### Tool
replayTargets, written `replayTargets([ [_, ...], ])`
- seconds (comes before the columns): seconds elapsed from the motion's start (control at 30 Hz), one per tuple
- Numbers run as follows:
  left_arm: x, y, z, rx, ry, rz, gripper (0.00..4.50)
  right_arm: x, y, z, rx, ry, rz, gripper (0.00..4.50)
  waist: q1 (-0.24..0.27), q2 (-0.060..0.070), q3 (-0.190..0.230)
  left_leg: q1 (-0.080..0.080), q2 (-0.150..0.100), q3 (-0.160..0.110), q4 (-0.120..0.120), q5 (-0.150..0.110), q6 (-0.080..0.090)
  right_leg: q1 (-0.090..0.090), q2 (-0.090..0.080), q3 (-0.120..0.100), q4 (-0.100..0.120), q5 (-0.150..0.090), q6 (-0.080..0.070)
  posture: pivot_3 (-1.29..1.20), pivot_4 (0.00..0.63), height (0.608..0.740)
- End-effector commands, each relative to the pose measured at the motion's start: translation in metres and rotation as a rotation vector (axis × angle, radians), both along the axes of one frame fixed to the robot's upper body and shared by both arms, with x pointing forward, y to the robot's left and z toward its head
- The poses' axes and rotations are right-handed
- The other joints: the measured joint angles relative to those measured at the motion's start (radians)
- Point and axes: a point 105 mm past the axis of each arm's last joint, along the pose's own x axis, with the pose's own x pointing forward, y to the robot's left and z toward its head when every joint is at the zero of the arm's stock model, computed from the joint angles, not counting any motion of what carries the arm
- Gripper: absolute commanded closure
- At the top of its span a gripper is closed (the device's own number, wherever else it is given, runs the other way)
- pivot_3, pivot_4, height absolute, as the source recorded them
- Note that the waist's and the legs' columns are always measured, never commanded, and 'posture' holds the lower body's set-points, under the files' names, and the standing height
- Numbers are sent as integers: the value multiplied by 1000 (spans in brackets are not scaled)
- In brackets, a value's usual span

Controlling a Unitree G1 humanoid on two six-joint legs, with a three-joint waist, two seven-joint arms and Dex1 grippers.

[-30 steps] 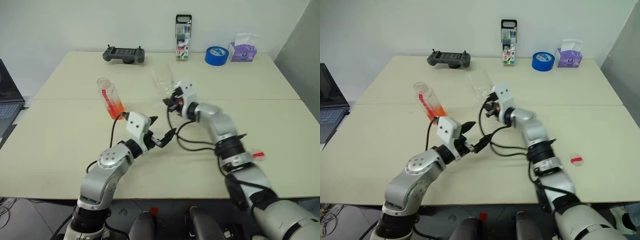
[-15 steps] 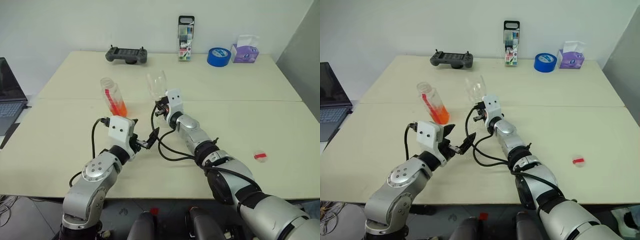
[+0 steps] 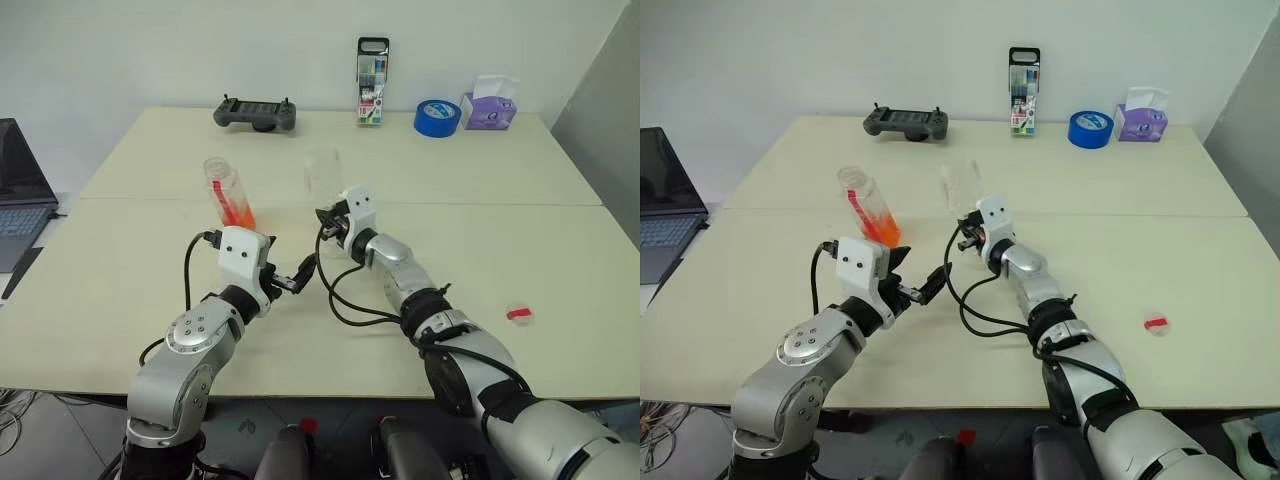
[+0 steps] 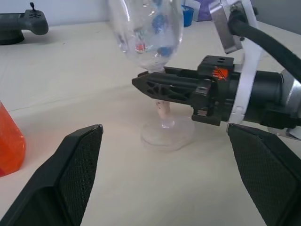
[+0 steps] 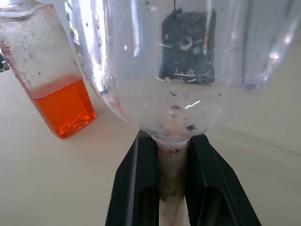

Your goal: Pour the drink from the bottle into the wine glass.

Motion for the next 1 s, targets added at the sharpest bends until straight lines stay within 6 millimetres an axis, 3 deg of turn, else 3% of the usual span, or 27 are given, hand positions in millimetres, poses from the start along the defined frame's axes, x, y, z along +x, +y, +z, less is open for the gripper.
replayTargets([
  [0.03, -3, 4, 0, -8, 7, -18, 0, -8, -25, -48, -71, 144, -37, 4157, 0, 0, -3, 0, 0, 0, 0, 0, 0, 0, 0, 0, 0, 0, 0, 0, 150, 740],
  [0.3, -2, 17, -6, 36, 25, -29, 0, -8, -25, -43, -89, 125, -20, 4194, 2, 1, -8, 1, 0, 0, 0, 0, 0, 1, 0, 0, 0, 0, 0, 0, 150, 740],
  [0.57, 4, 11, -13, 25, 30, -16, 0, -17, -14, -51, -180, 135, 82, 4195, 1, 0, -9, 1, 0, 0, 0, 0, 0, 1, 0, 0, 0, -1, -1, 0, 150, 740],
  [0.97, 6, 12, -14, 21, 29, -3, 0, -16, -14, -32, -177, 74, 102, 70, -4, 2, -7, -1, 2, -1, -2, 0, 0, -2, 0, 1, 0, -1, -1, 0, 150, 740],
  [1.0, 6, 12, -14, 21, 29, -3, 0, -16, -14, -31, -177, 70, 103, 70, -4, 2, -6, -1, 1, -1, -2, 0, 0, -2, 0, 1, 0, -1, -1, 0, 150, 740],
])
